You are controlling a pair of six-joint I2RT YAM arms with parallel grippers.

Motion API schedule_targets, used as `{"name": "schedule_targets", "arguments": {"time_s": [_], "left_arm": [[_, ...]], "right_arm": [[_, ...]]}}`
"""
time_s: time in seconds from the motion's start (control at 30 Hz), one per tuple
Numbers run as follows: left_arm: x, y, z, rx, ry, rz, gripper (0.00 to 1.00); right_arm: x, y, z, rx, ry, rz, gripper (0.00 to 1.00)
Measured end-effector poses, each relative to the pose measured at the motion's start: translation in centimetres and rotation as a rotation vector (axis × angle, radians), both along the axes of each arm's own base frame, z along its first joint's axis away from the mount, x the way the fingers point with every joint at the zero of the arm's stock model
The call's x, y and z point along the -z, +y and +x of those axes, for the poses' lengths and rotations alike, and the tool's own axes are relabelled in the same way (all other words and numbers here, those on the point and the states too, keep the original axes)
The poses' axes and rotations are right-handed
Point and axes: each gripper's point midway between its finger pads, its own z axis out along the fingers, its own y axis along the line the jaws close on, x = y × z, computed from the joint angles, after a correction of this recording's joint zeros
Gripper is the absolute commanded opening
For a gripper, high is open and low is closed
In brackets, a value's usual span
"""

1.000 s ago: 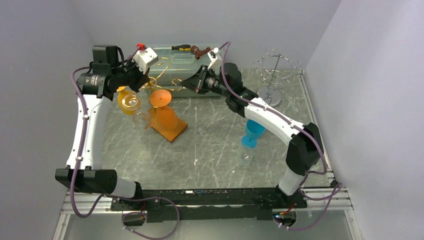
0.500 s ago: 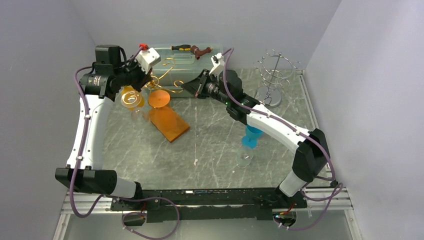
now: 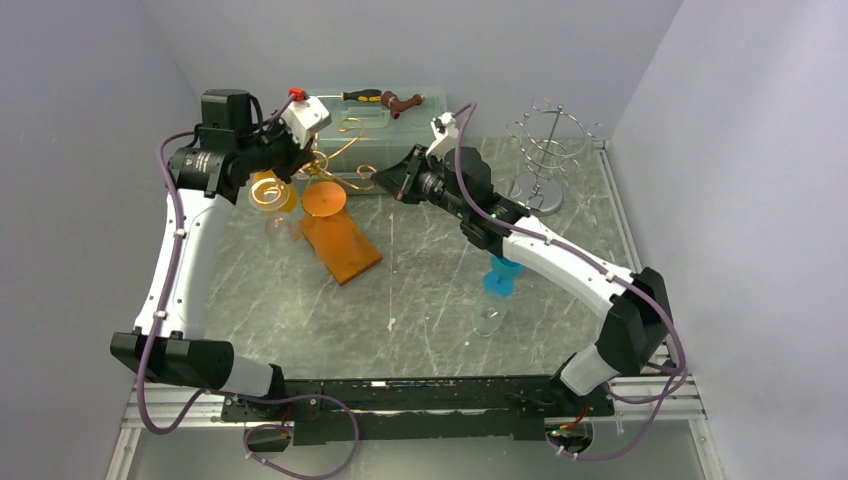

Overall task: Place the wine glass upside down on the wine glass rack
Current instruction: Adjust the wine rack at the center of the board.

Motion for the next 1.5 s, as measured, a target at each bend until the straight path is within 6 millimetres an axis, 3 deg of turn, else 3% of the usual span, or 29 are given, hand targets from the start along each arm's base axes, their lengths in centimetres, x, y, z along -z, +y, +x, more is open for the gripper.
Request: {"name": "schedule_targets", "arguments": {"time_s": [0.73,0.8,0.9,1.0,1.2,1.5], "left_arm": [[-0.5,-2.6,-1.1,0.062,-0.018,-0.006,0.0],[-0.6,-2.7,-1.1,0.064,-0.019,-0.006,0.07],[-0.6,-2.8,-1.0,0.059,-0.02,-0.004,0.35],[-0.4,-3.5,-1.3,0.063,0.003,-0.022,0.47],[1.0,-4.9,-2.0,0.082,0.058,-0.036,0.53],[1.5,-4.4,-2.3,0.058,0.064,-0.019,0.53]], "right_arm": [[0.5,-1.9,-2.3,0.059,-0.003,-0.007,0.0],[0.5,-2.0,-2.2,0.065,-0.004,-0.009,0.0],[0.6,-2.1,-2.1,0.074,-0.005,-0.015,0.04],[0.3,-1.6,-2.5,0.046,-0.007,-0.02,0.06],[-0.4,0.1,-2.3,-0.007,-0.022,-0.043,0.07],[-0.6,0.7,-1.6,-0.048,-0.023,-0.058,0.04]]}}
